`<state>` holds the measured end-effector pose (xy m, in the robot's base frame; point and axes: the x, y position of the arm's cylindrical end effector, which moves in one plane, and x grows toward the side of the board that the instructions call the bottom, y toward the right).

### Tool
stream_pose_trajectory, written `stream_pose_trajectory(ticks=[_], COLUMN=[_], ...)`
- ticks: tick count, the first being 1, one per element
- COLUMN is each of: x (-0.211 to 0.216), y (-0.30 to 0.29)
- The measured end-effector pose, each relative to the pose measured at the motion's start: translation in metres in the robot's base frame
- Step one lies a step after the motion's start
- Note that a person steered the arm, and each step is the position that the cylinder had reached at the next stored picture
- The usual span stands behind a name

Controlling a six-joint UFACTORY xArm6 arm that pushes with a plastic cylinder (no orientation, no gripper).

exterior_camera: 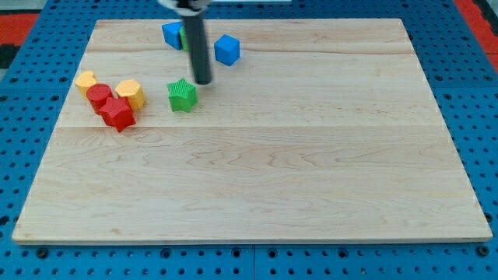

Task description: Push the blue cube above the green star

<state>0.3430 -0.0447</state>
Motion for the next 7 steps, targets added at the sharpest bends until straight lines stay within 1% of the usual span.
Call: stream_pose_trajectory(ticks=[1, 2, 3, 4, 5, 6, 7], x=[0.003, -0.044, -0.109, -0.127, -0.097, -0.073, -0.049], y=[0.057, 0.066, 0.062, 0.033, 0.015, 0.038, 0.04])
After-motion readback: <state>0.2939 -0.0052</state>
